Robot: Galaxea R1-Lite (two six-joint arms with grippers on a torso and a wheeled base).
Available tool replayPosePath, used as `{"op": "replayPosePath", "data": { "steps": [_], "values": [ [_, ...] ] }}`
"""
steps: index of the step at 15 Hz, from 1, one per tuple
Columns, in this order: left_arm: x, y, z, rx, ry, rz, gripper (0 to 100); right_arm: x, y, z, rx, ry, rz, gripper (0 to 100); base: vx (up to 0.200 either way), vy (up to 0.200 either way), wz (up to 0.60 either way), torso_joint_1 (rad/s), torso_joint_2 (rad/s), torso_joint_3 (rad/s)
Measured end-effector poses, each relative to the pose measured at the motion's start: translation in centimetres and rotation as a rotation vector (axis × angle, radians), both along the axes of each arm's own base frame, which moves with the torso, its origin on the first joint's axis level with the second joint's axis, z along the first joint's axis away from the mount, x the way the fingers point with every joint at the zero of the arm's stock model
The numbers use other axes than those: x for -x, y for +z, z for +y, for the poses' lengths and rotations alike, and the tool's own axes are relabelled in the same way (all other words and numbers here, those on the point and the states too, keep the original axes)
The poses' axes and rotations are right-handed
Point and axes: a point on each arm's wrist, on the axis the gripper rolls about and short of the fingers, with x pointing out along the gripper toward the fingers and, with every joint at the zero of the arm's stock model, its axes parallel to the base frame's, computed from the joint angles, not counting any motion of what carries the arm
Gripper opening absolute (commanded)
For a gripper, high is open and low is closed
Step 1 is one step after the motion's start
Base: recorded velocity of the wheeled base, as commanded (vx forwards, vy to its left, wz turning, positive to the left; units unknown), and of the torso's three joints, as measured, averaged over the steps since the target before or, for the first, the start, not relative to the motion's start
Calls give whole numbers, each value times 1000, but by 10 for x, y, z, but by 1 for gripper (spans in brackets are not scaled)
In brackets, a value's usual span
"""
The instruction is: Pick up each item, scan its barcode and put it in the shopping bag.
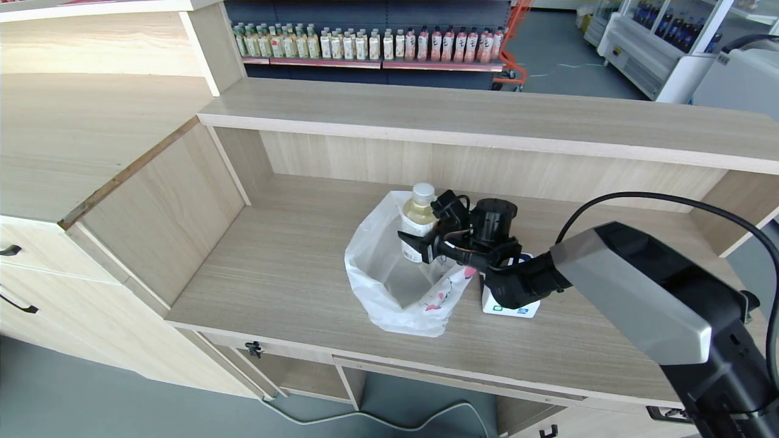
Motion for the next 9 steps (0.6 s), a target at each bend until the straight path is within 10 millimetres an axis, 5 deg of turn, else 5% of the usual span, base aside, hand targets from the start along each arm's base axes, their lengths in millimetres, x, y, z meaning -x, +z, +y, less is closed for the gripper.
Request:
{"op": "replayPosePath", "data": {
  "steps": [4,5,9],
  "values": [
    [0,0,0,0,0,0,100,-6,-11,3,18,-2,2,0,0,0,0,0,0,0],
    [0,0,0,0,0,0,100,-7,-13,3,24,-3,0,100,0,0,0,0,0,0],
    [0,0,0,0,0,0,100,-8,-14,4,19,-3,0,100,0,0,0,0,0,0]
  ]
}}
